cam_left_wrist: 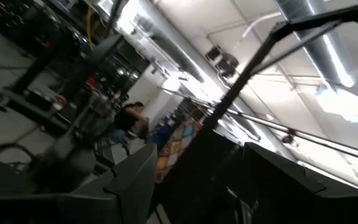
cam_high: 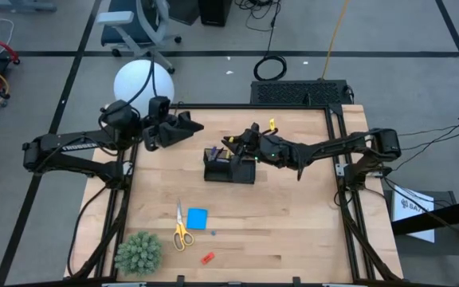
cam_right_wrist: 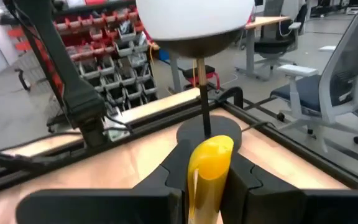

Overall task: Pick and place office supplies into organizer
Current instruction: Put the yellow pen into the black desk organizer, then put the yellow scissors into the black desk organizer

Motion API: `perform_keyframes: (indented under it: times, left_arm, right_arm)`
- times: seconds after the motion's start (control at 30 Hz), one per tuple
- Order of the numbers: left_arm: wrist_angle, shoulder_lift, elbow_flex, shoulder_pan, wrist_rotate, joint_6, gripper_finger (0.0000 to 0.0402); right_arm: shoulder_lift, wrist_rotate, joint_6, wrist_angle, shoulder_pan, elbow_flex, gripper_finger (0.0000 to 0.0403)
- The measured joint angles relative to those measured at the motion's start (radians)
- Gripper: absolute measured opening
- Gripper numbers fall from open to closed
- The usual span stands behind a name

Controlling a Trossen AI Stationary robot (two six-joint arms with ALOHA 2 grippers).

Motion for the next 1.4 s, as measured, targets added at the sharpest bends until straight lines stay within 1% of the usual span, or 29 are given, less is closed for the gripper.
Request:
perform_keyframes:
  times: [0.17,0.3,0.5,0.8,0.87,1.03,1.13,1.27,1.4]
  left_arm:
    - [-0.001,0.001,0.0,0.0,-0.041,0.024,0.0246]
    - [-0.001,0.001,0.0,0.0,-0.041,0.023,0.0246]
    - [-0.009,0.001,0.0,0.0,-0.041,0.024,0.0246]
    - [-0.048,0.002,0.0,0.0,-0.034,0.034,0.0246]
    - [-0.055,0.002,0.0,0.0,-0.034,0.034,0.0246]
    - [-0.055,0.002,0.0,0.0,-0.034,0.046,0.0246]
    - [-0.055,0.002,0.0,0.0,-0.034,0.05,0.0246]
    - [-0.055,0.002,0.0,0.0,-0.034,0.049,0.0246]
    - [-0.056,0.002,0.0,0.0,-0.016,0.045,0.0246]
  right_arm:
    - [0.045,-0.005,-0.017,0.029,-0.022,0.0,0.004]
    - [0.093,-0.049,-0.005,0.076,-0.05,0.0,0.004]
    - [0.163,-0.056,0.0,0.113,-0.066,0.0,0.004]
    - [0.195,-0.076,0.002,0.101,-0.065,0.0,0.0043]
    - [0.193,-0.076,0.002,0.102,-0.065,0.0,0.0069]
    - [0.192,-0.076,-0.001,0.106,-0.065,0.0,0.0152]
    - [0.191,-0.076,-0.001,0.106,-0.065,0.0,0.0184]
    - [0.186,-0.076,0.017,0.105,-0.065,0.0,0.0204]
    - [0.157,-0.076,0.028,0.117,-0.058,0.0,0.0202]
